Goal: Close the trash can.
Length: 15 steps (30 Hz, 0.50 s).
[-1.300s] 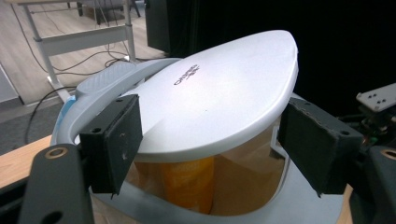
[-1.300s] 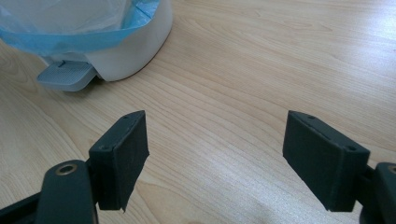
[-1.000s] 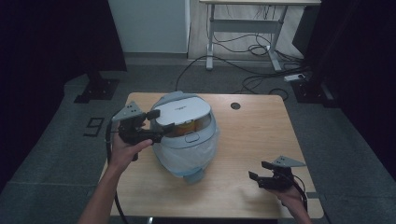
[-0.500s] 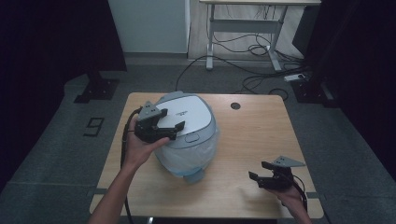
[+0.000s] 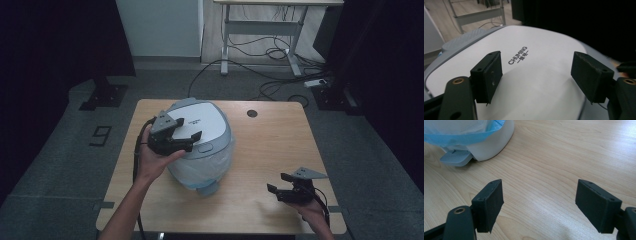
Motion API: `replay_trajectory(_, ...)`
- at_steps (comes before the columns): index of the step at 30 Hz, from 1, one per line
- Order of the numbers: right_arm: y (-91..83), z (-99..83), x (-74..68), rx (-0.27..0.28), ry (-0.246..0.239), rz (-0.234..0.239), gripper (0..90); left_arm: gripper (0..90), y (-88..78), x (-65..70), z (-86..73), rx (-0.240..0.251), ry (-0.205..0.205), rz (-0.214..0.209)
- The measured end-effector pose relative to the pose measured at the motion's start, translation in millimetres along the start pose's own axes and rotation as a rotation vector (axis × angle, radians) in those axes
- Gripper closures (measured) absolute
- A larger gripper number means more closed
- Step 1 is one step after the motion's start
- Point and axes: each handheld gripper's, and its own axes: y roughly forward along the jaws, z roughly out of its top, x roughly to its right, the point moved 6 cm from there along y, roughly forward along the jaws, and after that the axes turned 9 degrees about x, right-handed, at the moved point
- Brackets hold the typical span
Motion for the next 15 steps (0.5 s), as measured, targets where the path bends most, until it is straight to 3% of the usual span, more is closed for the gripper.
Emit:
replay_trajectory(5,-1.0,-0.1,2.1,0.0,0.004,-0.003,22.0,24.5,-25.8,-10.0,-2.3,0.027,-0.018,0.012)
replay_trajectory(15,-1.7,0.6,3.6,0.006,0.002,-0.007,22.0,23.7,-63.8,-26.6,-30.9,0.025,-0.057,0.009)
